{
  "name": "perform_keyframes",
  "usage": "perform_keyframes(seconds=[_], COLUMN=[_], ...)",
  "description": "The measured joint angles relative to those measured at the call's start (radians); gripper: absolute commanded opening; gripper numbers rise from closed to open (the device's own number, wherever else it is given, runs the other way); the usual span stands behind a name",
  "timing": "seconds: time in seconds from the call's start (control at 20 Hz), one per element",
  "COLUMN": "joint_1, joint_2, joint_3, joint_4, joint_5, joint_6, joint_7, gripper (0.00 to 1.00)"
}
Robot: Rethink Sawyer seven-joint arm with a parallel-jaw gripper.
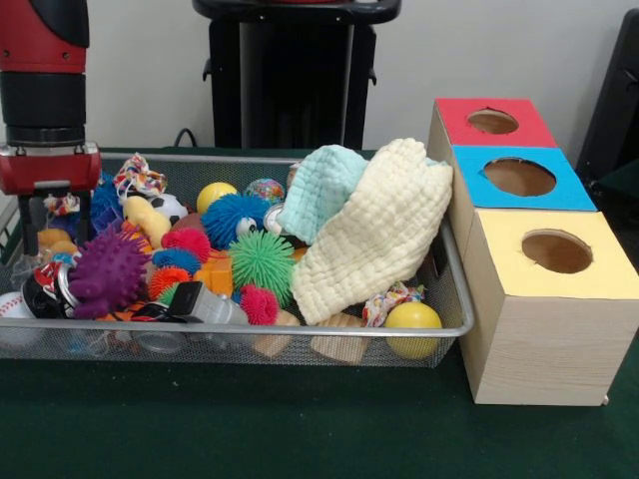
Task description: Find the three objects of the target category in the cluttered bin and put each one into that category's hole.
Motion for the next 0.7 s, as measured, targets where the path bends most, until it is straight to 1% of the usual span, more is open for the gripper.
perform_keyframes(seconds=[0.7], joint_1=[0.011], joint_2=[-0.001], joint_3=[0.0], joint_4=[-0.001], joint_5=[-0.002], joint_6=[0.0], joint_7=[0.0], gripper=[1.0])
